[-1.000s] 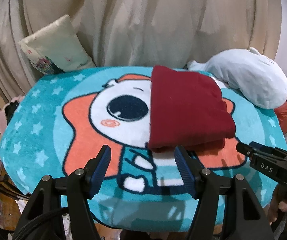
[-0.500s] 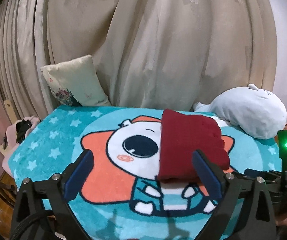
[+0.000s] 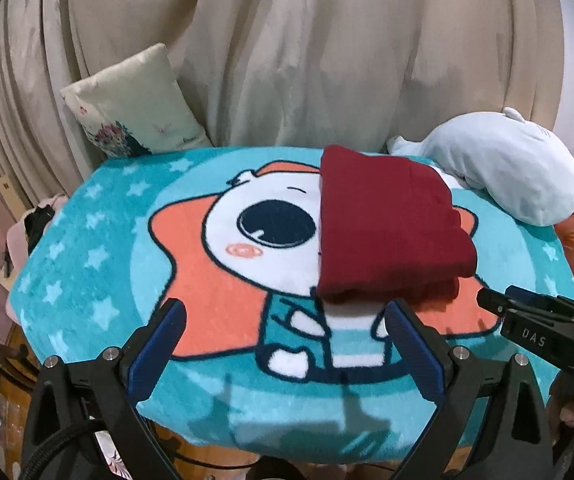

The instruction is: Fold small clothes

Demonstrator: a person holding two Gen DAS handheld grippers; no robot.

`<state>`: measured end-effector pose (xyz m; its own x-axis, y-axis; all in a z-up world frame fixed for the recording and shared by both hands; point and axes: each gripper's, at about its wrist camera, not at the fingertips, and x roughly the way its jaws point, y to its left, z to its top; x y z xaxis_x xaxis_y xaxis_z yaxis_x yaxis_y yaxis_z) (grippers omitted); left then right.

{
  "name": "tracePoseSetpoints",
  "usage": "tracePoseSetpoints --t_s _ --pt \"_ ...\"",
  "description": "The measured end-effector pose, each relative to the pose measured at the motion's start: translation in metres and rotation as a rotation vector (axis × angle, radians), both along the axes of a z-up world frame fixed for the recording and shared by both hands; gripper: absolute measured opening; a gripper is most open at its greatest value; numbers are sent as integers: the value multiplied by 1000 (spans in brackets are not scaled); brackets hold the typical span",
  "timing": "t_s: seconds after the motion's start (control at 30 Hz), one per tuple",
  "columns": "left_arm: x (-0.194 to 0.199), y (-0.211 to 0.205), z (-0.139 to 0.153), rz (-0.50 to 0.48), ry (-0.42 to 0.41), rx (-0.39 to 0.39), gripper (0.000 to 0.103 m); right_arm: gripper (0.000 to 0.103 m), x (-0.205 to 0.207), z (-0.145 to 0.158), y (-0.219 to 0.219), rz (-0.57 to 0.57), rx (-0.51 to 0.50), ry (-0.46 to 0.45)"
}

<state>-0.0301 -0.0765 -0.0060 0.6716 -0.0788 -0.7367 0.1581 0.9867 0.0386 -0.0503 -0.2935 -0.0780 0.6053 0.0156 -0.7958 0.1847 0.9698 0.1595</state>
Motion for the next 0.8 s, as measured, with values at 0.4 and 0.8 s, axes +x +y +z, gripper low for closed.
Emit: tracePoseSetpoints --t_s 0.4,0.8 --pt "11 -3 -17 -43 89 -20 99 54 3 -4 0 -20 -38 22" --pt "26 0 -23 -52 129 -25 99 56 17 -16 10 -23 -126 91"
